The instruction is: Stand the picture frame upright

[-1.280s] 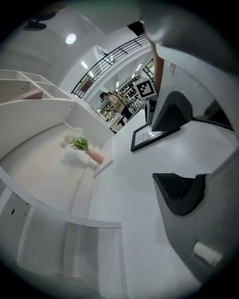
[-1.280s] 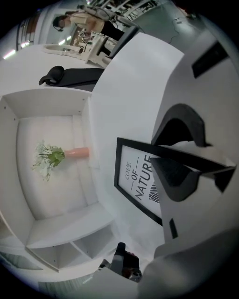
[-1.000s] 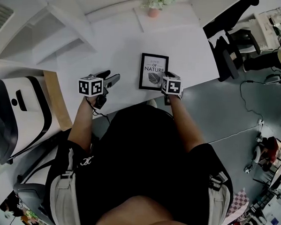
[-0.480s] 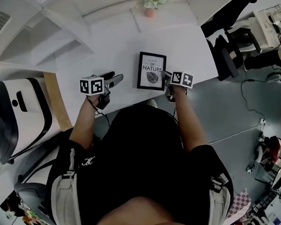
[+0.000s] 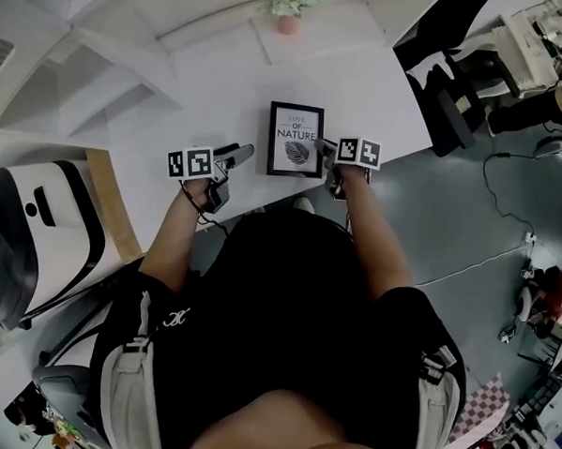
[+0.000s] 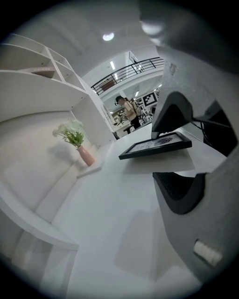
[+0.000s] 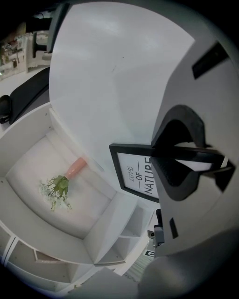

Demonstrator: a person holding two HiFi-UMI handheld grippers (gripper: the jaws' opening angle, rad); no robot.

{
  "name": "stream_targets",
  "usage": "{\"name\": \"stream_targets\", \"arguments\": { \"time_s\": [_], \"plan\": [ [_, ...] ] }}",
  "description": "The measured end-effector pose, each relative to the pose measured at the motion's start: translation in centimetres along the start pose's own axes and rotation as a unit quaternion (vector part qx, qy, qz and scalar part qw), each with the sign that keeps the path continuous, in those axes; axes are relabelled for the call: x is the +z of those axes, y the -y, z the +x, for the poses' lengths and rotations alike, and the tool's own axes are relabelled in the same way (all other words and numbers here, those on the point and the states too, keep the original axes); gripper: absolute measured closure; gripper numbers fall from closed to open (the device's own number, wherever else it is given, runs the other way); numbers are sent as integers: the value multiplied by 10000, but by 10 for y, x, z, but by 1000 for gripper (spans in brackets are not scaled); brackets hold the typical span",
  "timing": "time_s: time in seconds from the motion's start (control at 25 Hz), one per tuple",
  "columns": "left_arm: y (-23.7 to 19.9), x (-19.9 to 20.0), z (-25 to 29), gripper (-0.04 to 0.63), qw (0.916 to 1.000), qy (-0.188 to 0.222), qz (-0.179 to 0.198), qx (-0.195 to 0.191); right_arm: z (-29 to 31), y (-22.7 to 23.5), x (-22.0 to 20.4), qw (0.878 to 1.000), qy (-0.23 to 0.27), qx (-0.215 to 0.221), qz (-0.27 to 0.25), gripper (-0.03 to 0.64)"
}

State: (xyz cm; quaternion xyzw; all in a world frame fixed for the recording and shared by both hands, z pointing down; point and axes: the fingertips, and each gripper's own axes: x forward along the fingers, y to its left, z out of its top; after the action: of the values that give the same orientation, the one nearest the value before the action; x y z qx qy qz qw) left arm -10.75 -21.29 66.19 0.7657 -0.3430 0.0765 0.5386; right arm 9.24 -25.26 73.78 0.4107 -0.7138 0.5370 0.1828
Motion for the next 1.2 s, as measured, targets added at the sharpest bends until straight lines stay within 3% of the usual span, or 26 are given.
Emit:
{"name": "stream_targets", "arguments": {
  "time_s": [0.44,0.72,0.76,0.84,0.96,1.08,1.2],
  "plan": [
    [9,-11,60,322,9987,-451,-219,-32,-1,1,-1,9998,-62,160,-59,543],
    [3,-29,71,330,9974,-664,-271,98,0,-4,-7,9996,-80,251,-45,543],
    [4,-30,71,348,9974,-662,-284,94,-1,-3,-7,9996,-82,257,-48,543],
    [4,-31,71,490,9974,-646,-303,76,0,-3,-7,9996,-77,272,-66,543],
    [6,-31,70,500,9975,-580,-386,79,0,-4,-7,9995,-78,298,-97,543],
    [9,-30,70,500,9982,-542,-231,149,0,-3,-7,9994,-45,345,-30,543],
    [15,-29,68,497,9978,-530,213,340,-2,-3,-10,9986,-62,485,186,543]
  ]
}}
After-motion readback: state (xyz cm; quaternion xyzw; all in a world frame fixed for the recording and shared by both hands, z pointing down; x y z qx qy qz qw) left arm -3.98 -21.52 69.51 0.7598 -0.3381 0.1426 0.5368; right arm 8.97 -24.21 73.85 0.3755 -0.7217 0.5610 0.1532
